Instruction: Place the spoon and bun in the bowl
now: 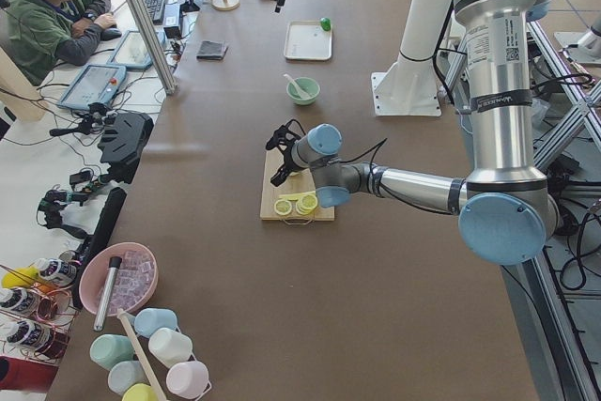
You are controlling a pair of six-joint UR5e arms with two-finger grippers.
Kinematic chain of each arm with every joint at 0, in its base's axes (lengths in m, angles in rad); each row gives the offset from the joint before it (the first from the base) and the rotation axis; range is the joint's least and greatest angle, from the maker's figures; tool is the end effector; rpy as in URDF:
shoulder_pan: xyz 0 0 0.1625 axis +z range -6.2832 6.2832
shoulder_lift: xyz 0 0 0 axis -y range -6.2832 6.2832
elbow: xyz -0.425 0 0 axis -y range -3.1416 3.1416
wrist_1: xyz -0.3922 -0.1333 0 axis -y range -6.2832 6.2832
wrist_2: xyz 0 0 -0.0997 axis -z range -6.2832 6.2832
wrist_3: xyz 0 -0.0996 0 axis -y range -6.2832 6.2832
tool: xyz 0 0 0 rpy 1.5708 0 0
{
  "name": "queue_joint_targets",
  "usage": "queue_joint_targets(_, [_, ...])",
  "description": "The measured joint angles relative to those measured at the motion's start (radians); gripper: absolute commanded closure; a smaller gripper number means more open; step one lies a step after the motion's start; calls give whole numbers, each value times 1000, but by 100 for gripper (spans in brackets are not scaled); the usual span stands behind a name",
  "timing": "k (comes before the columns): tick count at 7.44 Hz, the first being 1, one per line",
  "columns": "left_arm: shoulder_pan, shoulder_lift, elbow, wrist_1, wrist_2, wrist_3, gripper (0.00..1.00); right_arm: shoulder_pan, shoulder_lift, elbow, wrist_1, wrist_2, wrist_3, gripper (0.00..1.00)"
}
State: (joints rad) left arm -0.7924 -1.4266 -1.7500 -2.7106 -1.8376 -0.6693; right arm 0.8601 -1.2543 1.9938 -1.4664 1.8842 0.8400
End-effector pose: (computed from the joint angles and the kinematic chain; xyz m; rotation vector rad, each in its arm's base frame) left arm 0.2454 -0.4013 0.5144 0.7203 0.9513 0.2525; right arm -0.2870 -0.4907 0.2905 0.3912 -0.7955 -0.0115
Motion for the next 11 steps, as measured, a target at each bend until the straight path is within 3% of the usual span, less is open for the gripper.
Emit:
queue_joint_targets(3, [117,-54,34,2,103,-26,5,53,-90,-5,90,56,-106,1])
queue_joint_targets(6, [182,-82,66,0,172,-39,42,57,-98,-6,96,58,-110,1])
queue_joint_targets(8, [187,-84,79,-5,177,-45,78,56,-99,-6,97,58,-107,1])
queue_joint_targets(11, [188,-132,51,-7,168,-83,79,56,-99,-5,98,57,-105,1])
